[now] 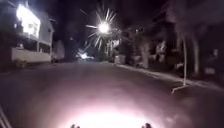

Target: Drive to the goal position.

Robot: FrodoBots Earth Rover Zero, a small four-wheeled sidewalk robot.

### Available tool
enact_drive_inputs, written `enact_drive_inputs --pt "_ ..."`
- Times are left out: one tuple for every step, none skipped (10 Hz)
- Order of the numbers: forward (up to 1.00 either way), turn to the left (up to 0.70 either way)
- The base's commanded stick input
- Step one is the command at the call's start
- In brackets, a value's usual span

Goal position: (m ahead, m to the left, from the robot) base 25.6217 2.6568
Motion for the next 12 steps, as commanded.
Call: enact_drive_inputs --pt "0.7 0.0" --pt "0.7 0.0" --pt "0.7 0.0" --pt "0.7 0.0" --pt "0.7 0.0" --pt "0.7 0.0" --pt "0.7 0.0" --pt "0.7 0.0" --pt "0.7 0.0" --pt "0.7 0.0" --pt "0.7 0.0" --pt "0.7 0.0"
